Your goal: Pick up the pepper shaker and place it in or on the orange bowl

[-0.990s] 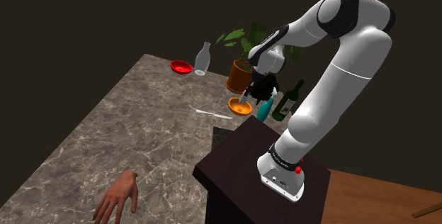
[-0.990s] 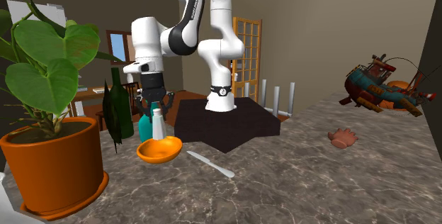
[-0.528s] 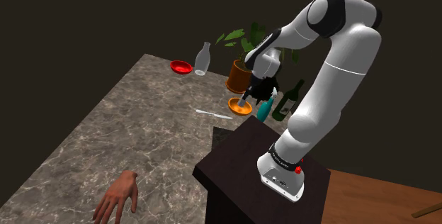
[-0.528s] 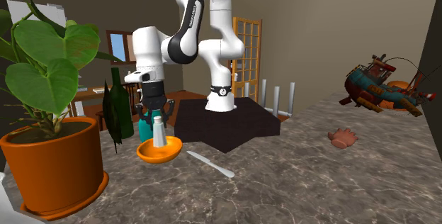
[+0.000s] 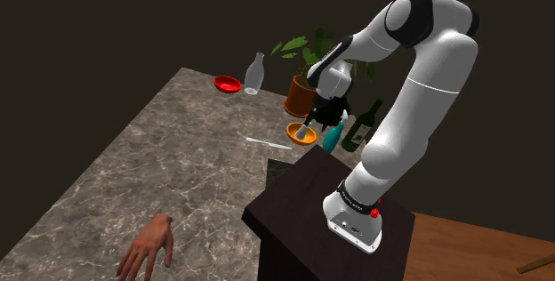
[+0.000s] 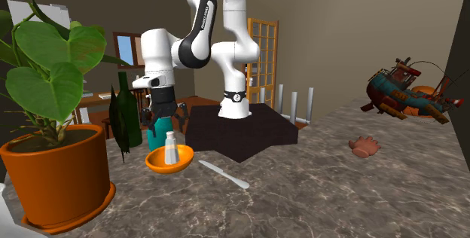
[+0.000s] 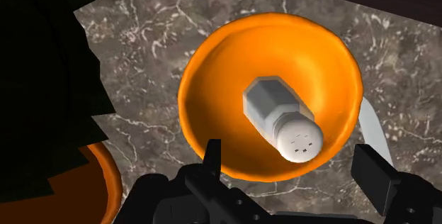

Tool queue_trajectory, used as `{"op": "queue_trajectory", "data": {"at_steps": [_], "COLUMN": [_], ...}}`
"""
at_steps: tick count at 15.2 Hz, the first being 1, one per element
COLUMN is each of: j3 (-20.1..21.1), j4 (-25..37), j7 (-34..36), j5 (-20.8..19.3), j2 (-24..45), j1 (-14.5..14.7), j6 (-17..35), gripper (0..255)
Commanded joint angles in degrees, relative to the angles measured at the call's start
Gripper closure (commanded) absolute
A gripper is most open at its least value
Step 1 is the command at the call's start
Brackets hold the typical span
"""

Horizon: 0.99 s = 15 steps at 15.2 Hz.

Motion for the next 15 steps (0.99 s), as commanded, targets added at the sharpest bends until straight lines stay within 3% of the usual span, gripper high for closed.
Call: {"op": "queue_trajectory", "data": {"at_steps": [1,3,7,15], "j3": [0.00,0.00,-4.05,-3.80], "j4": [0.00,0.00,-0.46,-0.47], "j7": [0.00,0.00,7.79,7.80], "j5": [0.00,0.00,-10.92,-10.94], "j2": [0.00,0.00,-8.57,-8.57], "j1": [0.00,0.00,1.67,1.42], "j6": [0.00,0.00,-6.38,-6.38], "gripper": [0,0,0,0]}}
